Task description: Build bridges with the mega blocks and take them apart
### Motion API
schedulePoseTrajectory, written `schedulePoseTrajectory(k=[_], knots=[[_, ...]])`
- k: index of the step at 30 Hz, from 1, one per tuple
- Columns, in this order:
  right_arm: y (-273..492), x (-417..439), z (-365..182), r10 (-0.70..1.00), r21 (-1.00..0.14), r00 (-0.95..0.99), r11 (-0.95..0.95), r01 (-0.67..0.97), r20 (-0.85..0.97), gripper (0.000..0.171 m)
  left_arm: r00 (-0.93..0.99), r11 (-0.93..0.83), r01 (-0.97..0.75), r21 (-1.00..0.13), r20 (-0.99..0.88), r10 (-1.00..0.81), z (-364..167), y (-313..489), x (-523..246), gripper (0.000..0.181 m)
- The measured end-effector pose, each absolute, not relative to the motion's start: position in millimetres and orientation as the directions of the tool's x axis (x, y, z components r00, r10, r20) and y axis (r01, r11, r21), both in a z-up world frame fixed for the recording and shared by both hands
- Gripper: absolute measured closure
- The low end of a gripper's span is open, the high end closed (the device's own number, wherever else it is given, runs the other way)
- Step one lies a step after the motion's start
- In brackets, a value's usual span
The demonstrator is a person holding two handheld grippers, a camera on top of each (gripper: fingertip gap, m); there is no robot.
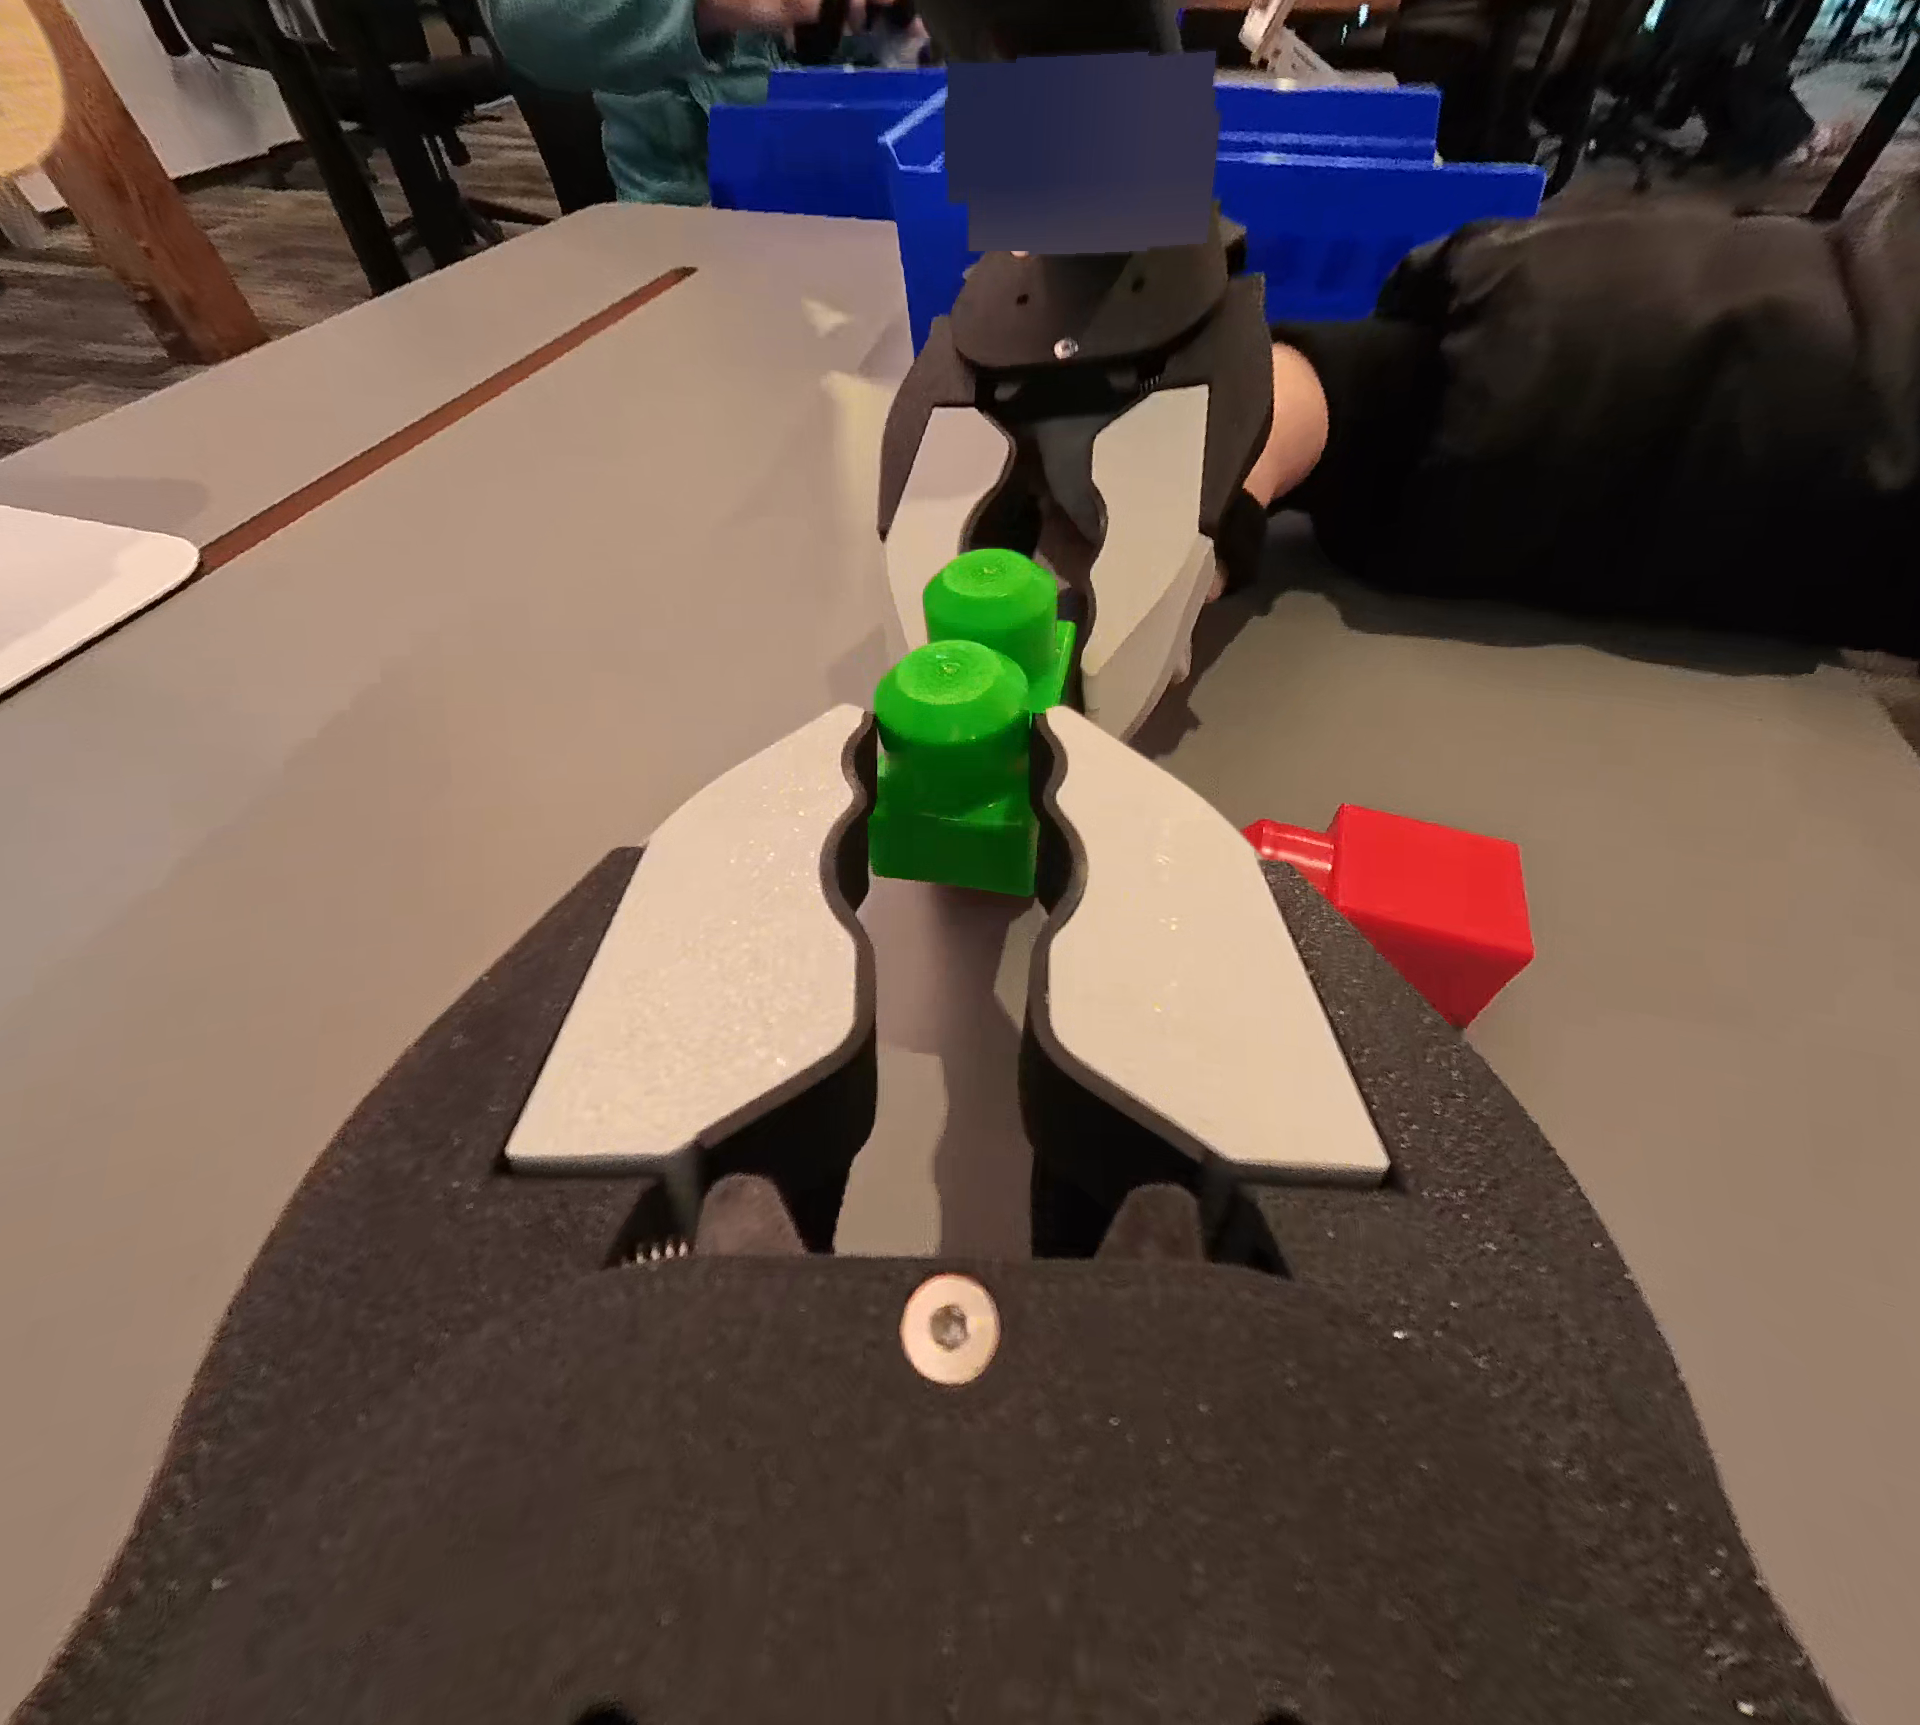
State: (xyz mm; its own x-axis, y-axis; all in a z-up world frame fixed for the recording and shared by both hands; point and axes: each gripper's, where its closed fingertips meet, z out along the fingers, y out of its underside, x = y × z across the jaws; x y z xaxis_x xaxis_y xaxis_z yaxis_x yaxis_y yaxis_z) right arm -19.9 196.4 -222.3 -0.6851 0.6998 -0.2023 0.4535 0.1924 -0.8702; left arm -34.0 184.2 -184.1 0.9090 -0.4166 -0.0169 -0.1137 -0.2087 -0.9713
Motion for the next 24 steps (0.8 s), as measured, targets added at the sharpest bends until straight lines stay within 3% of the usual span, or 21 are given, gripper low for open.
schedulePoseTrajectory(k=[6, 9, 14, 17, 21, 24], knots=[[196, -20, -221, 0.724, -0.861, -0.681, 0.271, 0.431, -0.113, 0.117, 0.906, -0.224, -0.171, -0.960, -0.063, -0.420, -190, 186, -29, 0.153], [198, -24, -209, 0.733, -0.871, -0.679, 0.317, 0.375, -0.025, 0.121, 0.911, -0.212, -0.154, -0.965, -0.056, -0.408, -187, 186, -32, 0.153], [192, -28, -210, 0.714, -0.866, -0.699, 0.322, 0.383, -0.043, 0.135, 0.910, -0.195, -0.142, -0.970, -0.051, -0.412, -184, 185, -32, 0.153], [197, -29, -204, 0.733, -0.885, -0.678, 0.281, 0.372, -0.052, 0.135, 0.934, -0.138, -0.061, -0.989, -0.007, -0.358, -166, 185, -43, 0.138], [220, -34, -163, 0.781, -0.948, -0.593, 0.003, 0.318, -0.197, 0.136, 0.925, -0.056, 0.071, -0.996, 0.087, -0.370, -139, 169, -58, 0.138], [226, -29, -110, 0.693, -0.931, -0.625, -0.303, 0.202, -0.361, 0.136, 0.907, 0.015, 0.151, -0.988, 0.133, -0.399, -123, 169, -51, 0.138]])
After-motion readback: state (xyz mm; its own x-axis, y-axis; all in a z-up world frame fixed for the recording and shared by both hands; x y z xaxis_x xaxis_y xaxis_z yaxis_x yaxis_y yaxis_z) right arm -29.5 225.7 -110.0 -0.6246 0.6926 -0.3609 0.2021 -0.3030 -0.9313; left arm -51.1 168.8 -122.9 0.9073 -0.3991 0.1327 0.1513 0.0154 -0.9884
